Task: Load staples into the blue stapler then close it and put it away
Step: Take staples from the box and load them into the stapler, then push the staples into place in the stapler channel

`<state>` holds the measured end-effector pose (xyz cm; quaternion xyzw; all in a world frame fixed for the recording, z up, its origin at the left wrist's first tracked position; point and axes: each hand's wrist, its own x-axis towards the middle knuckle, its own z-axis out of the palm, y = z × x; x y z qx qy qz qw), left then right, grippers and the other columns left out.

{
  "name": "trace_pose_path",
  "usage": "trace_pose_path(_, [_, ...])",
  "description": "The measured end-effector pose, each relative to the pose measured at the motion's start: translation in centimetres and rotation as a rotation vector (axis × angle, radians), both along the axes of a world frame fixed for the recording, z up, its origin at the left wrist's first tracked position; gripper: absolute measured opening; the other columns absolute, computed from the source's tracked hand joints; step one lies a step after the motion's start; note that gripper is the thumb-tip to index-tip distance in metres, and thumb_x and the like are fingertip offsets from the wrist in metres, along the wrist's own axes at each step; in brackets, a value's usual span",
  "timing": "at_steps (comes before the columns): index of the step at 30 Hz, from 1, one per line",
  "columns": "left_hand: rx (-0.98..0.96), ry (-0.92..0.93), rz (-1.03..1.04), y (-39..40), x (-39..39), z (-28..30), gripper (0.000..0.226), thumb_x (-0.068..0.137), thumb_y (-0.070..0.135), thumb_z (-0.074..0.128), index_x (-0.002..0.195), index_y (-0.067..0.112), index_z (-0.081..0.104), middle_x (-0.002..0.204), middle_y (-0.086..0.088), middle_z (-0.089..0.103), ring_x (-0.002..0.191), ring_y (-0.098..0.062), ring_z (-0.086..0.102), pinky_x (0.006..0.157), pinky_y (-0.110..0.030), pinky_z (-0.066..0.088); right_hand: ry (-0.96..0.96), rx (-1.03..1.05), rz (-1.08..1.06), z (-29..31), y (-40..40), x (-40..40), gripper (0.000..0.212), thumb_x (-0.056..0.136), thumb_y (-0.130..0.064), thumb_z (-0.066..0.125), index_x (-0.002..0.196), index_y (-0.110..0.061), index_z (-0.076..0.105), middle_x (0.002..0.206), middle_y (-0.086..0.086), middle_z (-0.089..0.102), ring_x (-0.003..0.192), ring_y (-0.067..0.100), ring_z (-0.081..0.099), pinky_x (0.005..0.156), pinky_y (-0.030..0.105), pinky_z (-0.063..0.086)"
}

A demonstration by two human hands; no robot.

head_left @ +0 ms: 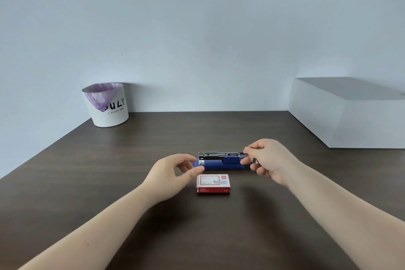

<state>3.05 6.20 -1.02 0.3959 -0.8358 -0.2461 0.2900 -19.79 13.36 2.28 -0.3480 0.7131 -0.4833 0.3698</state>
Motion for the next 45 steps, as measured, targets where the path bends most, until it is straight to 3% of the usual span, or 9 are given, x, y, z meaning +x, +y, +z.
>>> trace_pose_path(8, [0.049,-0.023,0.154,-3.0,-0.2,-0.5,0.018,0.086,0.036,0.058,0.094,0.025,0.069,0.093,0.006,0.071,0.088,-0.013,0.061,0.079,-0.025,0.047,-0.189,0.037,0.121,1.2,-1.4,-0.2,0.025,0.098,-0.01,0.045,0.12,-0.001,0.053,0.085,0.021,0.062,0.062,0.019,0.048,0.055,0.024,0.047])
trace_pose_path(13, [0.003,-0.161,0.119,-3.9,-0.6,-1.1,0.015,0.085,0.03,0.058,0.095,0.025,0.068,0.087,0.012,0.065,0.089,-0.011,0.059,0.084,-0.027,0.047,0.198,0.0,0.243,1.2,-2.5,-0.1,0.038,0.098,-0.013,0.045,0.135,-0.005,0.043,0.085,0.014,0.066,0.058,0.016,0.051,0.06,0.026,0.047])
trace_pose_path(18, [-0.045,-0.187,0.061,-4.2,-1.3,-1.3,0.019,0.083,0.029,0.061,0.1,0.025,0.067,0.087,0.016,0.06,0.088,-0.009,0.057,0.083,-0.025,0.047,0.494,-0.053,0.228,0.9,-3.3,0.4,0.018,0.087,-0.022,0.065,0.096,-0.006,0.062,0.078,0.008,0.073,0.048,0.011,0.058,0.053,0.02,0.049])
trace_pose_path(24, [-0.095,-0.167,0.035,-4.4,-1.8,-1.7,0.037,0.081,0.038,0.063,0.116,0.025,0.06,0.105,0.012,0.059,0.086,-0.011,0.057,0.086,-0.028,0.047,0.723,-0.039,0.336,0.8,-4.0,0.4,0.023,0.093,-0.017,0.055,0.113,-0.008,0.061,0.093,0.012,0.074,0.058,0.009,0.064,0.072,0.026,0.054])
trace_pose_path(26, [-0.089,-0.19,0.018,-4.6,-2.0,-1.9,0.041,0.08,0.04,0.063,0.119,0.025,0.058,0.112,0.01,0.061,0.088,-0.01,0.055,0.088,-0.029,0.047,0.77,-0.025,0.388,0.7,-4.4,0.4,0.022,0.091,-0.016,0.059,0.111,-0.008,0.059,0.085,0.01,0.074,0.054,0.01,0.063,0.064,0.022,0.052])
trace_pose_path(29, [-0.093,-0.237,0.002,-4.8,-2.3,-2.2,0.042,0.08,0.042,0.063,0.12,0.027,0.057,0.117,0.008,0.062,0.099,-0.014,0.052,0.093,-0.033,0.045,0.76,-0.035,0.422,0.7,-4.9,0.4,0.016,0.084,-0.016,0.068,0.097,-0.007,0.063,0.081,0.008,0.071,0.051,0.011,0.059,0.052,0.019,0.049])
trace_pose_path(33, [-0.116,-0.237,0.019,-4.8,-2.4,-2.8,0.039,0.082,0.04,0.061,0.12,0.03,0.056,0.116,0.009,0.062,0.106,-0.018,0.049,0.094,-0.03,0.041,0.786,-0.05,0.434,0.7,-5.3,0.4,0.021,0.078,-0.022,0.075,0.095,-0.011,0.073,0.082,0.0,0.071,0.078,0.017,0.065,0.068,0.021,0.048])
trace_pose_path(38, [-0.116,-0.223,0.018,-4.9,-2.3,-2.9,0.039,0.082,0.04,0.061,0.12,0.031,0.055,0.118,0.01,0.061,0.107,-0.016,0.048,0.094,-0.031,0.042,0.802,-0.028,0.485,0.7,-5.5,0.5,0.022,0.078,-0.023,0.075,0.096,-0.012,0.074,0.07,-0.013,0.06,0.071,0.007,0.056,0.064,0.014,0.043])
trace_pose_path(45, [-0.128,-0.215,0.02,-5.0,-2.3,-3.0,0.038,0.082,0.041,0.06,0.119,0.032,0.056,0.115,0.011,0.061,0.105,-0.015,0.048,0.091,-0.028,0.041,0.766,-0.049,0.484,0.6,-5.7,0.5,0.021,0.076,-0.024,0.077,0.094,-0.013,0.075,0.077,-0.005,0.068,0.073,0.009,0.061,0.068,0.017,0.046])
